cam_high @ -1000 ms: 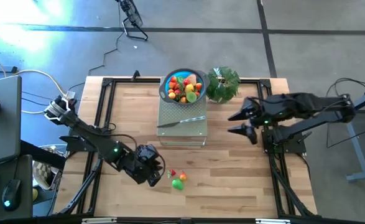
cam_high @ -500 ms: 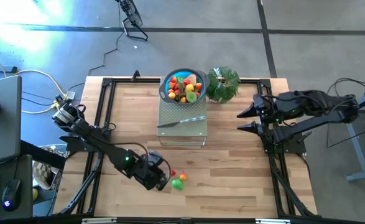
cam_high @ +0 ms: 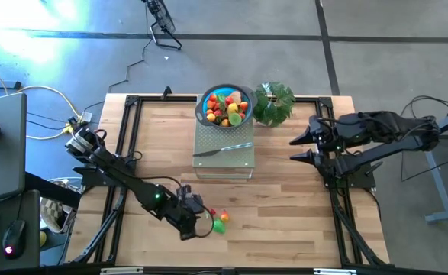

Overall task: Pick & Place Fruit
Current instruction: Put the red strawberry in the blue bowl on the shelf

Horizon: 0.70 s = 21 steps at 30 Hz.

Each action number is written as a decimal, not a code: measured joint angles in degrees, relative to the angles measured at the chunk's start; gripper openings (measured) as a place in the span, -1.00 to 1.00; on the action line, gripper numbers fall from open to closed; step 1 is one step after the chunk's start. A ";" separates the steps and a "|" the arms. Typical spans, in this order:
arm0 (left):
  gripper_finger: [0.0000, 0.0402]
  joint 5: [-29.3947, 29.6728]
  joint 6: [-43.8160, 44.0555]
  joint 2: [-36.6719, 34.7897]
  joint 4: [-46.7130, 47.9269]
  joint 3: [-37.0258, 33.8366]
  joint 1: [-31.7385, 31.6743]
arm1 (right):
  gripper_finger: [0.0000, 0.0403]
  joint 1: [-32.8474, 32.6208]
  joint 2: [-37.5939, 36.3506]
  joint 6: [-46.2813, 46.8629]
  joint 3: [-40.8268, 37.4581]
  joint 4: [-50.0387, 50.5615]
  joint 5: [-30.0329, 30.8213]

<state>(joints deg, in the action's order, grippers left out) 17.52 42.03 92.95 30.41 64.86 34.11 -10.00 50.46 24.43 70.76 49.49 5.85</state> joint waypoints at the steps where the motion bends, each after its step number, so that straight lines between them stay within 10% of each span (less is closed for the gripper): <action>1: -0.48 0.06 -1.09 0.02 0.14 -0.08 0.00 | 0.24 0.00 0.06 0.56 0.00 0.01 0.00; 21: -0.48 -1.72 -2.90 8.79 -7.06 -1.56 -2.34 | 0.24 0.00 0.69 1.03 0.00 -0.03 0.22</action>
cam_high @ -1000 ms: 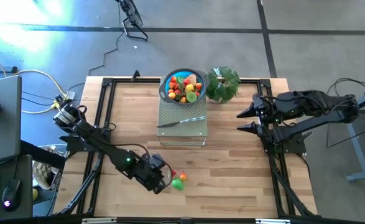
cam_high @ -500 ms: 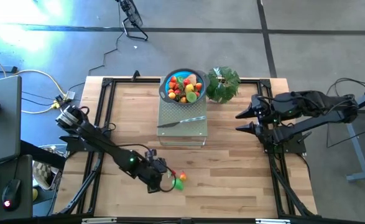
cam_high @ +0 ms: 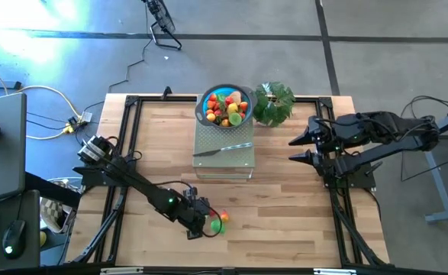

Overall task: Pick & Place Fruit
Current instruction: Put the red strawberry in the blue bowl on the shelf

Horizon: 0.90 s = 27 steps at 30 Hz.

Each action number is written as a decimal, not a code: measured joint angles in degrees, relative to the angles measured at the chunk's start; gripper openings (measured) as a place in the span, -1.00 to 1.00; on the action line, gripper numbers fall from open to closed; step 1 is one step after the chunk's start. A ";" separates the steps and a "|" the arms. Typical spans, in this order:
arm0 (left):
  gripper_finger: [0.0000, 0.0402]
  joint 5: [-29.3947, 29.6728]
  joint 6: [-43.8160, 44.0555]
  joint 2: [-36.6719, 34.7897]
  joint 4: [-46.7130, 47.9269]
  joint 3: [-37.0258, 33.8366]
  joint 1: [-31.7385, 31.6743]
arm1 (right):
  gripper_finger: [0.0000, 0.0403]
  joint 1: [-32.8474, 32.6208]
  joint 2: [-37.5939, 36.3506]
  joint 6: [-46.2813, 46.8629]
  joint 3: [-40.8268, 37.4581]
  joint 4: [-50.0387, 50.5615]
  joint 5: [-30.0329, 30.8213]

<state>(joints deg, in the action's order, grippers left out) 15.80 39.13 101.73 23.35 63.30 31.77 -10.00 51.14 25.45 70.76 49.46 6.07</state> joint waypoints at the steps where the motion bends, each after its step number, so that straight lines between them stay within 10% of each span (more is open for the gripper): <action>1: -0.48 0.01 0.07 0.00 -0.07 -0.01 0.00 | 0.24 0.00 -0.03 -0.02 0.00 -0.01 -0.02; 27: -0.48 1.48 1.41 0.55 -1.61 0.60 -0.68 | 0.24 0.00 -0.01 -0.07 0.00 -0.12 -0.02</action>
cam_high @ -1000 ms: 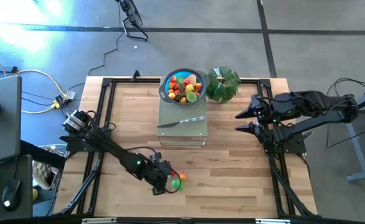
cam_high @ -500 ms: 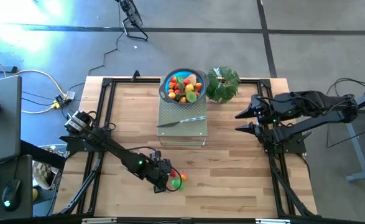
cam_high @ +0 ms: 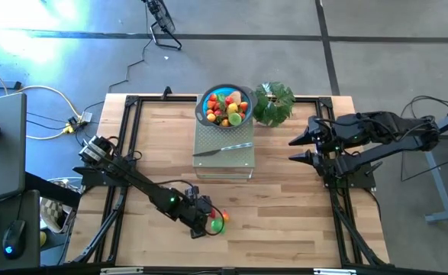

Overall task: Pick & Place Fruit
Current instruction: Put the red strawberry in the blue bowl on the shelf

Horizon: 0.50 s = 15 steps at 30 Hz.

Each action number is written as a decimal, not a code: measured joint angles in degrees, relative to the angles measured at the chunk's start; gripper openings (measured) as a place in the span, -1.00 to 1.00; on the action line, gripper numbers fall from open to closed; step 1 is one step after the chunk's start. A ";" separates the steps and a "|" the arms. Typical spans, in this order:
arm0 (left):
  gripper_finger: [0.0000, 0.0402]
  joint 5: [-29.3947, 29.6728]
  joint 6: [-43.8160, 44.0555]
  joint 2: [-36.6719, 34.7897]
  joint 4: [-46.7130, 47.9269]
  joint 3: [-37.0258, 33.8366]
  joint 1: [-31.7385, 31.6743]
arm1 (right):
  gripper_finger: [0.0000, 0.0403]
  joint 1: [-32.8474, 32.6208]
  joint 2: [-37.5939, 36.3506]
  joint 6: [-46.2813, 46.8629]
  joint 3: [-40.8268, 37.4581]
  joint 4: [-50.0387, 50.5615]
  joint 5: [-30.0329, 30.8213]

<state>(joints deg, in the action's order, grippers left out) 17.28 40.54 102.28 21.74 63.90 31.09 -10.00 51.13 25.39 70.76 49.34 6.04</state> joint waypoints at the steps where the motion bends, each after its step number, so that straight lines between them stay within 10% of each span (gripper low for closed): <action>1: -0.48 -0.02 1.49 0.00 -0.25 0.00 0.00 | 0.24 0.00 0.00 0.00 0.00 0.00 0.00; 15: -0.48 -3.73 37.04 0.00 -2.76 0.02 0.02 | 0.24 0.01 0.00 -0.17 0.00 0.00 0.00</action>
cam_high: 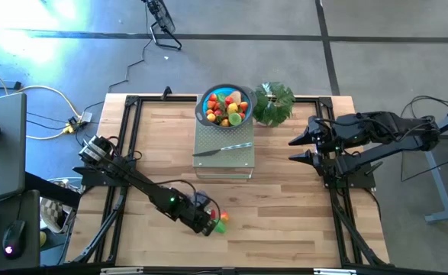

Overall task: Pick & Place Fruit
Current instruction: Put the red strawberry in the blue bowl on the shelf

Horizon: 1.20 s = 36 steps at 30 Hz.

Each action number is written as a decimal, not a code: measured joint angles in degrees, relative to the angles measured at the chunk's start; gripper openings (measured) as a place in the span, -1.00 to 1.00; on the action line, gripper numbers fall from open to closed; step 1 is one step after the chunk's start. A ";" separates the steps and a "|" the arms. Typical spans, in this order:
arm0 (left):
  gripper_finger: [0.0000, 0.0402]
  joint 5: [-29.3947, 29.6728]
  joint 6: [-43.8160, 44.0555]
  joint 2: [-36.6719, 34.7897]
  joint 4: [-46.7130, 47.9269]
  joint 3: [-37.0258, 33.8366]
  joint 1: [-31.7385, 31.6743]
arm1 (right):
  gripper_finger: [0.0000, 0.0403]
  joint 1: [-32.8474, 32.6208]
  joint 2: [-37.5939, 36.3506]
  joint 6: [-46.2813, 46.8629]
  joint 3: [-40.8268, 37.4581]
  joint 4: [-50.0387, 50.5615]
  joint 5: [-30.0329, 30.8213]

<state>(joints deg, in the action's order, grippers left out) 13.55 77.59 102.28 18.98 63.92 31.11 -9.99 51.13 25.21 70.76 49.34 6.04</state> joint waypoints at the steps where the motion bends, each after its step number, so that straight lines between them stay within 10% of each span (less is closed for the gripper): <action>1: -0.48 -0.01 3.78 0.00 0.02 0.00 0.00 | 0.24 -0.01 0.00 0.00 0.00 0.00 0.00; 13: -0.48 2.32 41.35 0.00 0.00 0.00 0.00 | 0.24 -0.01 0.00 -0.19 0.00 0.00 0.00; 36: -0.48 7.01 44.11 -0.02 6.98 0.02 -0.46 | 0.24 0.01 5.57 -4.03 0.00 -0.24 5.00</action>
<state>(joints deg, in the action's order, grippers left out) 20.55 121.70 102.26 25.96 63.94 30.65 -9.98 56.70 21.18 70.76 49.10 11.04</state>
